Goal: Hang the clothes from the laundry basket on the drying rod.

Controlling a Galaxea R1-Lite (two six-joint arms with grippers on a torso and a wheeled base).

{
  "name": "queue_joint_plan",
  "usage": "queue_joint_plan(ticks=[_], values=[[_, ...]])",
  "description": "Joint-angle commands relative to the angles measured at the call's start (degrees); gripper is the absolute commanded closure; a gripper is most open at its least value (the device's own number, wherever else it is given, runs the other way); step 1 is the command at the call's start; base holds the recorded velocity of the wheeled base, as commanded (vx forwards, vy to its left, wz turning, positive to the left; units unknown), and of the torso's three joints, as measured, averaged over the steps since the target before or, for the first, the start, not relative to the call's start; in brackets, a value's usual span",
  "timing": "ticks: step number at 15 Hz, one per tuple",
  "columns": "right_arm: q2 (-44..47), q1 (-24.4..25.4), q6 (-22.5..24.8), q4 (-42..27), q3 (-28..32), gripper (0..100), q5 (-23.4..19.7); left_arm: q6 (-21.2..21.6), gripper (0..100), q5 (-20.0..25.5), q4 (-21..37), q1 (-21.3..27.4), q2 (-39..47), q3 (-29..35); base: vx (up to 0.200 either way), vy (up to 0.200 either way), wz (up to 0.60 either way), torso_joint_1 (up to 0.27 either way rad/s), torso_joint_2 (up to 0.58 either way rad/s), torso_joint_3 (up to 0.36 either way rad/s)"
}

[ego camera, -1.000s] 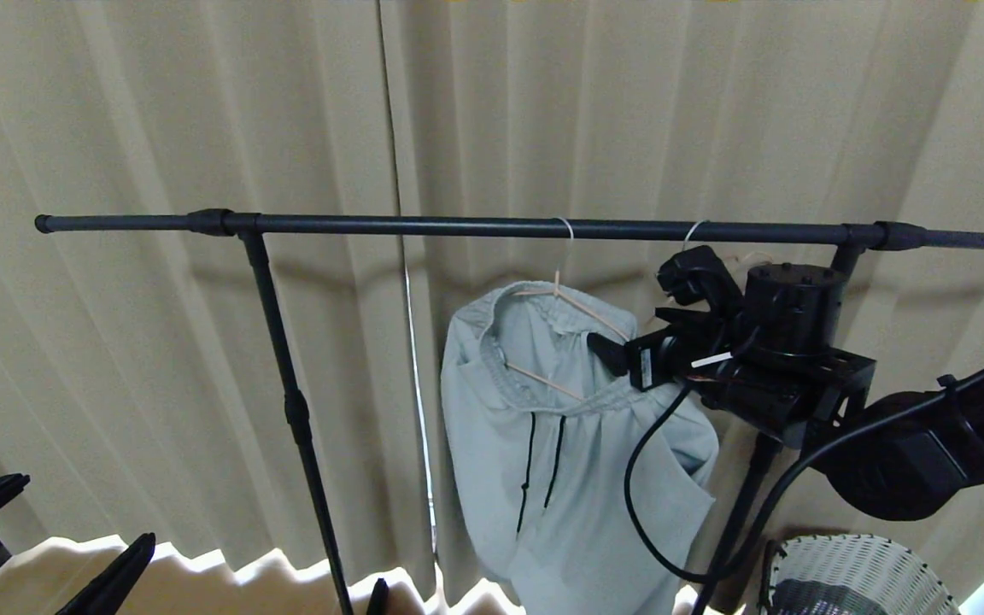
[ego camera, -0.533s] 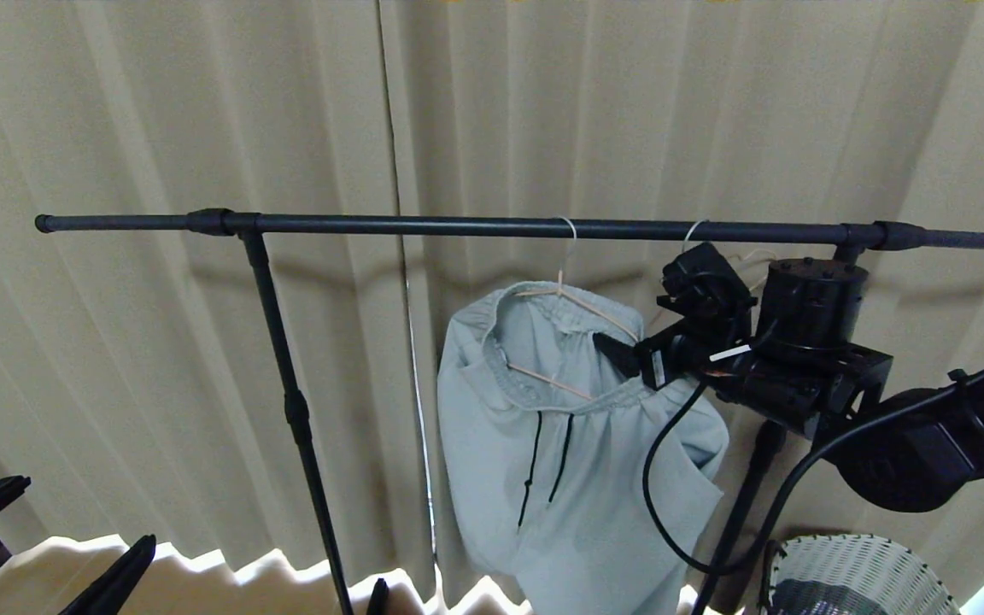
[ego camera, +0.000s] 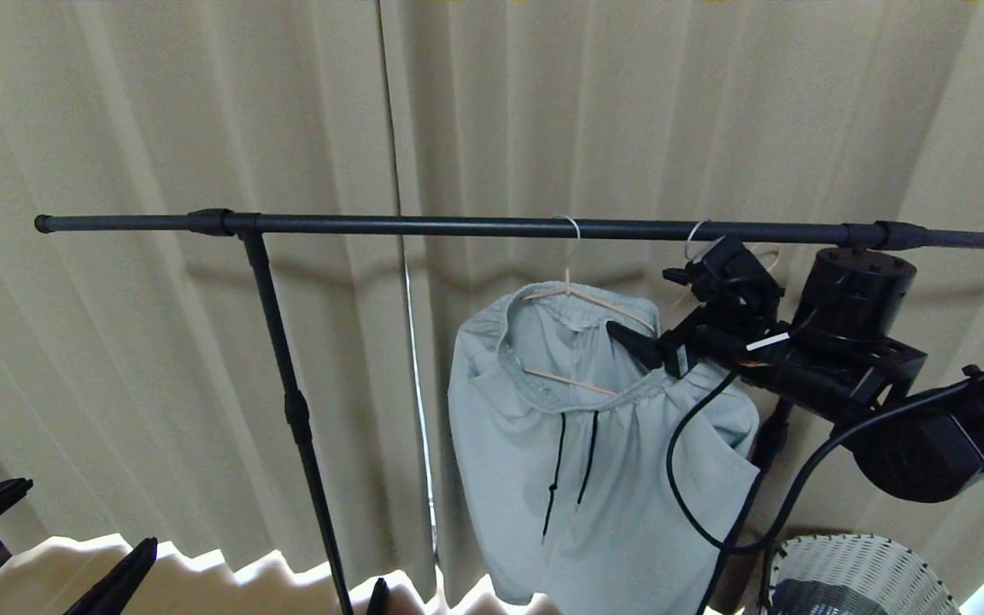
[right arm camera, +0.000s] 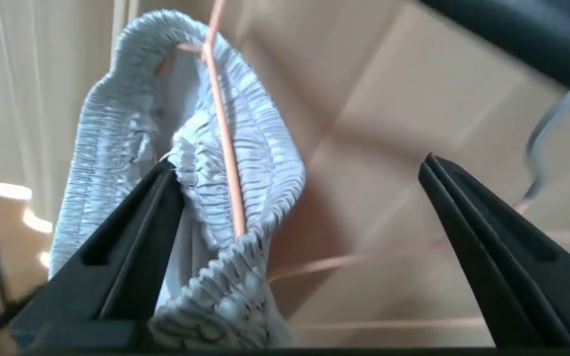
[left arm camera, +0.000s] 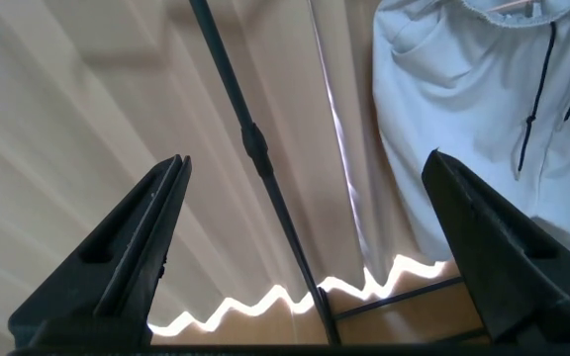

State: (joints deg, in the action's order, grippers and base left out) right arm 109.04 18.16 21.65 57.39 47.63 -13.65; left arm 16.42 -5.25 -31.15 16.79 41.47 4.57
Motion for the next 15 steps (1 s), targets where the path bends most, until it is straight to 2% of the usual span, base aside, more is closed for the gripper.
queue_joint_plan(ticks=[1, 6, 8, 12, 15], values=[[0.2, -1.38, 1.73, 1.23, -0.08, 0, -2.61, 0.01, 0, -0.02, -0.05, 0.0, 0.01, 0.0, 0.0, 0.0, 0.0, 0.0, 0.0, 0.0], [-0.24, -1.46, 2.26, 3.25, -0.78, 0, -5.95, 0.01, 0, -0.02, 0.03, 0.0, 0.01, 0.0, 0.0, 0.0, 0.0, 0.0, 0.0, 0.0], [-1.55, -2.96, 2.34, 3.25, -1.4, 0, -7.79, 0.01, 0, -0.02, 0.03, 0.0, 0.01, 0.0, 0.0, 0.0, 0.0, 0.0, 0.0, 0.0], [-4.45, -5.68, 2.52, 2.99, -1.75, 0, -8.23, 0.01, 0, -0.02, 0.74, 0.0, 0.01, 0.0, 0.0, 0.0, 0.0, 0.0, 0.0, 0.0], [-6.48, -5.42, 2.34, -1.41, -3.86, 0, -8.67, 0.1, 0, 0.07, 1.53, 0.0, 0.01, 0.0, 0.0, 0.0, 0.0, 0.0, 0.0, 0.0]])
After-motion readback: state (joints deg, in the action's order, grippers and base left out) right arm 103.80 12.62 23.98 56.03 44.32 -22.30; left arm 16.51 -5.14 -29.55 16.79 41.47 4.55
